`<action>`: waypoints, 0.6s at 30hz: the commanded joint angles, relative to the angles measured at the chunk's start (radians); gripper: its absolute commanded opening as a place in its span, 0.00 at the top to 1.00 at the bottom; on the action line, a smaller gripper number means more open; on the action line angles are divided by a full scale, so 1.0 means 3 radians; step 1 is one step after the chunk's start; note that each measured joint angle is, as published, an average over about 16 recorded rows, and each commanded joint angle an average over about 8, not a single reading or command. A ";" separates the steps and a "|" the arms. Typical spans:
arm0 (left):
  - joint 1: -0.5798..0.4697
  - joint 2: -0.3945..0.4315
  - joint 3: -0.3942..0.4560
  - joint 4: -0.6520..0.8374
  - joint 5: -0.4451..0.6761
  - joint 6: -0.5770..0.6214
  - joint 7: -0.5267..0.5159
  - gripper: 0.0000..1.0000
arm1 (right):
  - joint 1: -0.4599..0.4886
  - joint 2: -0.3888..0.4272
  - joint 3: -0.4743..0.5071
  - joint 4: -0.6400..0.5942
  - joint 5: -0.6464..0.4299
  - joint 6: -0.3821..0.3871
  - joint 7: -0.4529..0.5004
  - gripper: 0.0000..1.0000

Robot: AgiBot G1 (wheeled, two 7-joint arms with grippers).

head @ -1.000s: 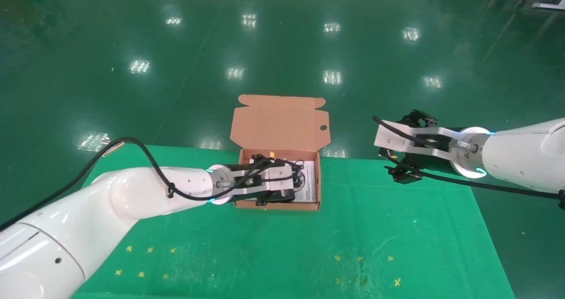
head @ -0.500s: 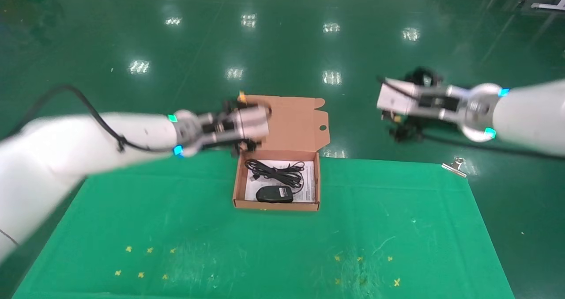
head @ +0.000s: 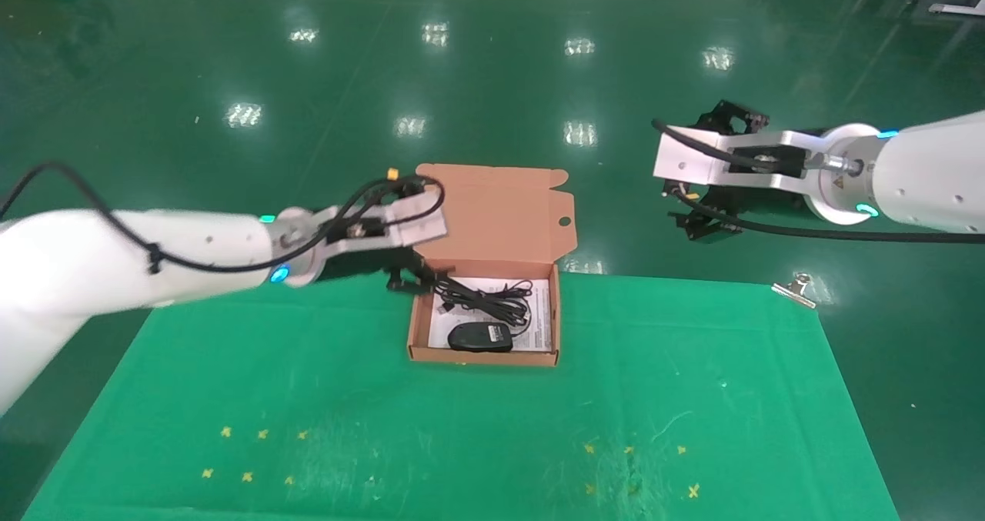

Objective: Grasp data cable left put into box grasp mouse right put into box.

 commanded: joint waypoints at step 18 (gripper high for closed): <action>0.0616 -0.0647 -0.0854 -0.0504 -0.1157 0.0994 -0.0002 0.00 | -0.0989 0.0231 0.1264 -0.0053 0.1575 -0.0826 -0.0748 0.00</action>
